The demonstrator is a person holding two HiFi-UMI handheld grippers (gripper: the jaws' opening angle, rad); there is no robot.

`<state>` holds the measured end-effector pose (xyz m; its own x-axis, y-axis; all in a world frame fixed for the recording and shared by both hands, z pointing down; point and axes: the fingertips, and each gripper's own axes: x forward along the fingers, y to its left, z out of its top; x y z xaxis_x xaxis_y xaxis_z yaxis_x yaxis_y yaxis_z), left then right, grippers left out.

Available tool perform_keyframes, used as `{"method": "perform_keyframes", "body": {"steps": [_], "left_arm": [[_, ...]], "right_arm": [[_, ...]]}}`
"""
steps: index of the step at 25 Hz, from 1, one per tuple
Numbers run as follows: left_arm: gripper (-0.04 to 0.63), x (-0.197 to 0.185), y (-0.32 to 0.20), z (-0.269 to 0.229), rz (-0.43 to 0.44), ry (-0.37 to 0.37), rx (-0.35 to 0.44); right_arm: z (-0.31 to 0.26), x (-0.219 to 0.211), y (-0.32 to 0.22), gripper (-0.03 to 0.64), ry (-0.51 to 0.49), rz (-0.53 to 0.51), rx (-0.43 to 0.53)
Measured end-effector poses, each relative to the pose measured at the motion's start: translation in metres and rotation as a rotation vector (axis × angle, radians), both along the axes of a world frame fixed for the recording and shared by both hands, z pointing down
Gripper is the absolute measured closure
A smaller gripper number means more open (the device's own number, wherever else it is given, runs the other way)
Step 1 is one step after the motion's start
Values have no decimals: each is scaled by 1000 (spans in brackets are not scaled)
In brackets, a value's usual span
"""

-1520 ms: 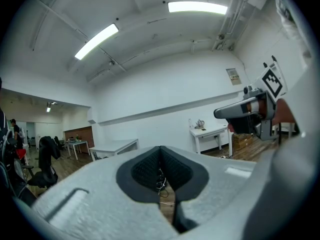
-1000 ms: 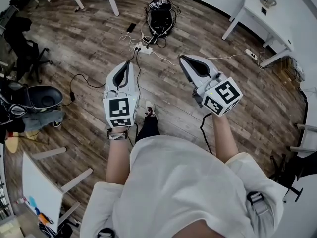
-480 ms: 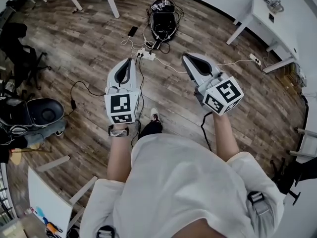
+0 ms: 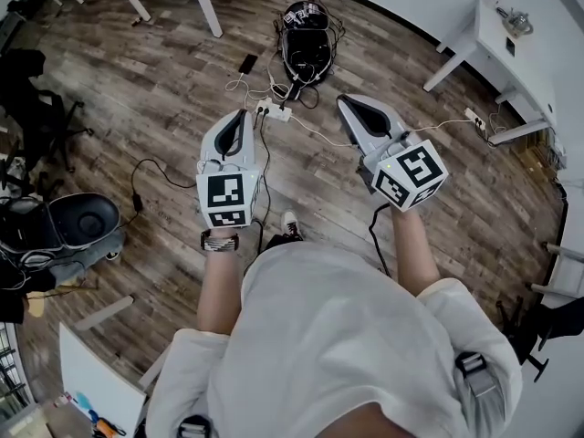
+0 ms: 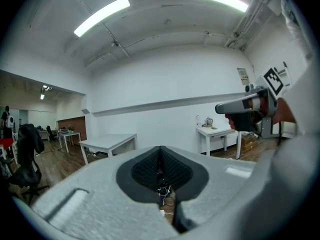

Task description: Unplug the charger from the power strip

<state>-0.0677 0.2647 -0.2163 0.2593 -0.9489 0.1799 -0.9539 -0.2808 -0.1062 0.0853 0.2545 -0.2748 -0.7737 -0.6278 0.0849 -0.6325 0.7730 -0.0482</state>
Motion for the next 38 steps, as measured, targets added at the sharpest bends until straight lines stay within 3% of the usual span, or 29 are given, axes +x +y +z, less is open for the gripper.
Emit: {"method": "perform_keyframes", "body": {"steps": [20,38], "left_arm": [[591,-18,-54,24,26,1,-61],[591,-10,-176,54,-87,36,-115]], "right_arm": [[20,-13,-59,615,-17,34,-90],[46,4,-192,615,4,-32,-104]]}}
